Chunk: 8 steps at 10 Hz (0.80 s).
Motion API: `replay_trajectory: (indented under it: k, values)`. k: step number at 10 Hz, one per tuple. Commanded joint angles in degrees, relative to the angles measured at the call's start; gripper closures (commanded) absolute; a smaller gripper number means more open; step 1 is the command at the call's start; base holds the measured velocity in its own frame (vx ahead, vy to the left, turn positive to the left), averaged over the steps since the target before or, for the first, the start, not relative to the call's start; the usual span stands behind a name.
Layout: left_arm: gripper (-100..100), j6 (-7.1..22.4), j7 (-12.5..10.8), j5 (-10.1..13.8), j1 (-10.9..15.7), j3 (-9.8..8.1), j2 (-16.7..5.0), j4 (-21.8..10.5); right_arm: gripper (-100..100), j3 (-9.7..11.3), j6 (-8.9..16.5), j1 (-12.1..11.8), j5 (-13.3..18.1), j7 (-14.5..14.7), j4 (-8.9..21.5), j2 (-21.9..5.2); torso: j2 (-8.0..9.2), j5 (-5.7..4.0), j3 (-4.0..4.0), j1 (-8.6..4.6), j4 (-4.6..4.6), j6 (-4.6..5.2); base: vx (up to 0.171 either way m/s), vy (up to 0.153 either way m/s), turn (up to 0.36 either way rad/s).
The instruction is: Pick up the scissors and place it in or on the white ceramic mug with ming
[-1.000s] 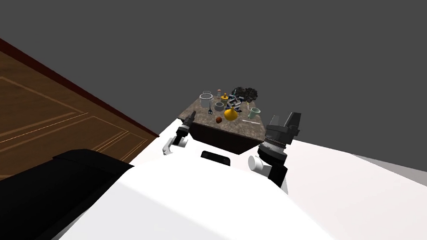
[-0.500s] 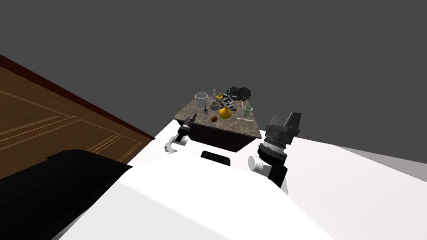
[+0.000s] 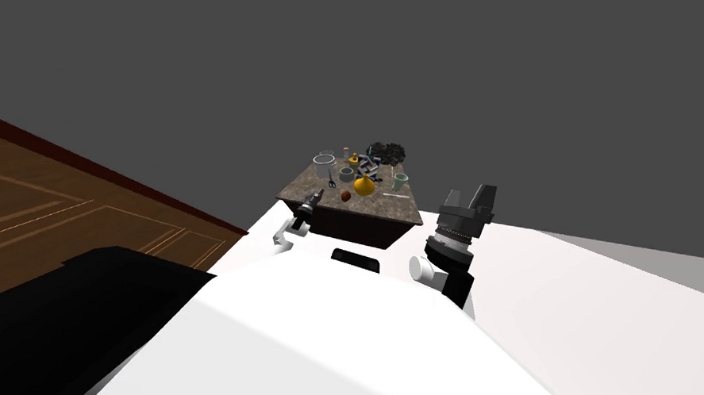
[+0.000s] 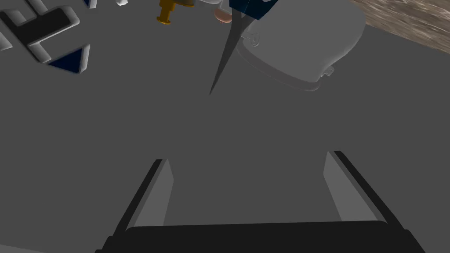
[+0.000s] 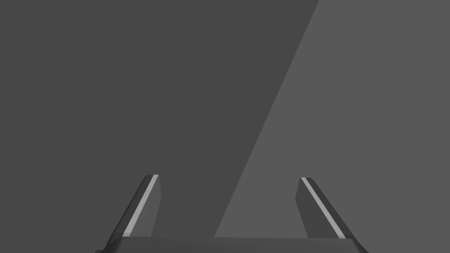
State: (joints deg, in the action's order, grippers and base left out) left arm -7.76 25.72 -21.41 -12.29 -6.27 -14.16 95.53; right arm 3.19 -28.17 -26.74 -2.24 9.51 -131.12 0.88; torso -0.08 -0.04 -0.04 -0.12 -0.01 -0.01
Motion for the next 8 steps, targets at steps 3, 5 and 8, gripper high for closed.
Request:
replay_trajectory:
  k: [3, 5, 8]
  values:
    - [-100, 3.37, 1.42, -2.54, 4.03, -0.74, -2.13, -5.40, 0, 0.00, 0.00, 0.00, 0.00, 0.00, 0.00, 0.00, -0.11, -0.02, -0.06, -0.07, -0.02, 0.00, 0.056, -0.061, -0.133]
    - [-100, 5.09, 2.09, -3.90, 6.21, -1.14, -3.30, -8.17, 0, 0.00, 0.00, -0.01, 0.00, 0.00, 0.00, 0.00, -0.21, -0.02, -0.12, -0.07, -0.05, -0.01, 0.081, -0.050, -0.107]
    - [-100, 8.02, 3.25, -6.29, 9.93, -1.92, -5.53, -12.83, 0, 0.00, 0.00, -0.01, 0.00, 0.00, 0.00, 0.00, -0.16, -0.01, -0.09, -0.02, -0.04, -0.02, 0.076, -0.045, -0.124]
